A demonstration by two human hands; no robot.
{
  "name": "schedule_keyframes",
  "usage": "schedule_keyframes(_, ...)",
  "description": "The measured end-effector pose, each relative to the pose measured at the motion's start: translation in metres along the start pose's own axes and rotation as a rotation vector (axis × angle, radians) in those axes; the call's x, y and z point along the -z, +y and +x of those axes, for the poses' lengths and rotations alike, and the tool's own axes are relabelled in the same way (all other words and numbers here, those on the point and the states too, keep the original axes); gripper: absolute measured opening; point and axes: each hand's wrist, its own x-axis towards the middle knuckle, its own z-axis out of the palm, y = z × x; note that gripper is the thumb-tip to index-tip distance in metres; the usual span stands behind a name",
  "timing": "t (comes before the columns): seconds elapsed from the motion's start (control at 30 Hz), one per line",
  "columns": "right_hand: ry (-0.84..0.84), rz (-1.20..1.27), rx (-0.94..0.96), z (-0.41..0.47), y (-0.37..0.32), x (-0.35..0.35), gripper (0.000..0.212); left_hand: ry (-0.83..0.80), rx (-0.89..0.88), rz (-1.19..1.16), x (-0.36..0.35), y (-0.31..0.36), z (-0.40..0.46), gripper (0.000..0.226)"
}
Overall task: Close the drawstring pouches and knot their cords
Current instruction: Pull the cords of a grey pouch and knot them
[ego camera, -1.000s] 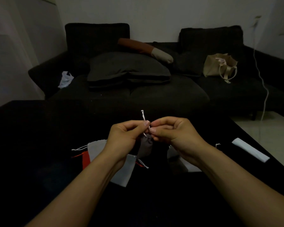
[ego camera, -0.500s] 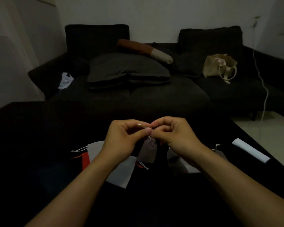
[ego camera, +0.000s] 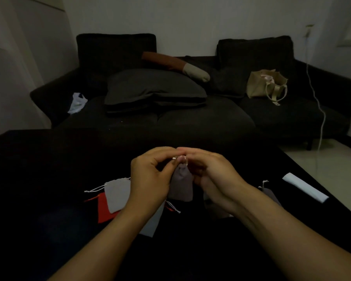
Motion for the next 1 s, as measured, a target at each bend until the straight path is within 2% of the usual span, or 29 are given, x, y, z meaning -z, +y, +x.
schedule_keyframes(0.1,-0.017,0.209,-0.106,0.002,0.004,0.0,0.025,-0.039,-0.085,0.08,0.001,0.0,0.001,0.022)
schedule_keyframes(0.17,0.016,0.341,-0.158,0.006,0.005,0.0,0.019,-0.043,-0.044,0.046,-0.003,0.001,-0.001,0.02)
schedule_keyframes(0.2,0.036,0.39,-0.171,0.007,0.005,-0.001,0.016,-0.04,0.037,-0.04,-0.005,0.003,-0.003,0.019)
schedule_keyframes(0.3,0.056,0.478,-0.158,0.009,0.005,-0.006,0.016,-0.02,0.429,-0.49,-0.01,0.015,-0.005,0.016)
schedule_keyframes(0.4,0.08,0.56,-0.125,0.011,0.008,-0.008,0.015,0.028,0.805,-0.905,-0.012,0.023,0.001,0.023)
schedule_keyframes(0.47,0.099,0.587,-0.106,0.014,0.005,-0.005,0.016,0.099,0.923,-1.121,-0.008,0.021,0.006,0.024)
schedule_keyframes(0.53,0.069,0.574,-0.071,0.017,0.001,0.002,0.022,0.131,0.931,-1.151,-0.002,0.016,0.011,0.022)
schedule_keyframes(0.7,-0.055,0.5,-0.05,0.013,-0.007,0.011,0.028,0.082,0.842,-0.986,0.002,0.017,0.017,0.024)
schedule_keyframes(0.87,-0.163,0.158,-0.08,0.004,-0.009,0.011,0.032,-0.055,0.84,-1.041,0.006,0.021,0.013,0.028)
schedule_keyframes(1.0,-0.148,-0.021,0.018,0.002,-0.015,0.012,0.031,-0.108,0.717,-0.861,0.011,0.017,0.014,0.032)
